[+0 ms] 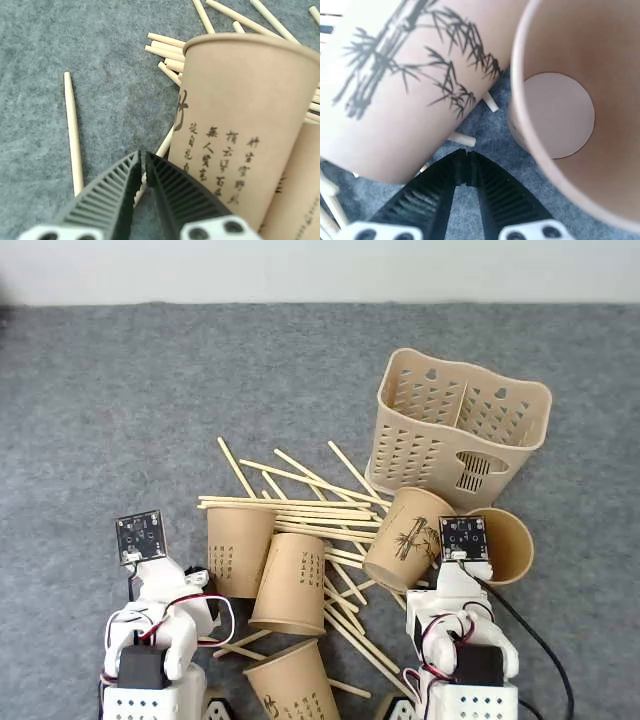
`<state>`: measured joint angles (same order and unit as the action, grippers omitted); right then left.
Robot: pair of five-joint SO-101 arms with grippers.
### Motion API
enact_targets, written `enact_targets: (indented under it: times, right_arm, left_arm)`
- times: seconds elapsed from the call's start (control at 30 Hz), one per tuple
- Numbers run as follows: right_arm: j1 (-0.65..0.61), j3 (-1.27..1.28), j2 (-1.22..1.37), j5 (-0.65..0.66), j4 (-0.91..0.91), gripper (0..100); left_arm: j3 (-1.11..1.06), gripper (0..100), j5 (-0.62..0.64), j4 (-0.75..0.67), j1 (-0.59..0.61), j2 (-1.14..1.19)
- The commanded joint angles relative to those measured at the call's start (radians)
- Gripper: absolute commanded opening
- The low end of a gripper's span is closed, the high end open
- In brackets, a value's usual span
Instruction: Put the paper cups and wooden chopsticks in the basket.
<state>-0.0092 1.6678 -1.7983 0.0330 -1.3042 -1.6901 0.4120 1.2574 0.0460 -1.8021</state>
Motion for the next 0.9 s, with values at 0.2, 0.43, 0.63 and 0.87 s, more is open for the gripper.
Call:
enact_targets:
  times: [0.2, 0.43, 0.63, 0.87]
  right_arm:
    - [0.008, 0.015, -0.013, 0.009, -0.005, 0.9]
    - [0.013, 0.012, -0.015, 0.012, -0.005, 1.2]
    - [0.036, -0.118, -0.015, 0.364, -0.015, 1.2]
    - [0.186, -0.338, -0.015, 0.81, -0.015, 0.9]
  left_arm:
    - [0.008, 1, -0.005, 0.003, 0.0, -0.012]
    - [0.008, 1, -0.005, 0.003, 0.0, -0.012]
    - [0.008, 1, -0.005, 0.003, 0.0, -0.012]
    - [0.008, 1, -0.005, 0.003, 0.0, -0.012]
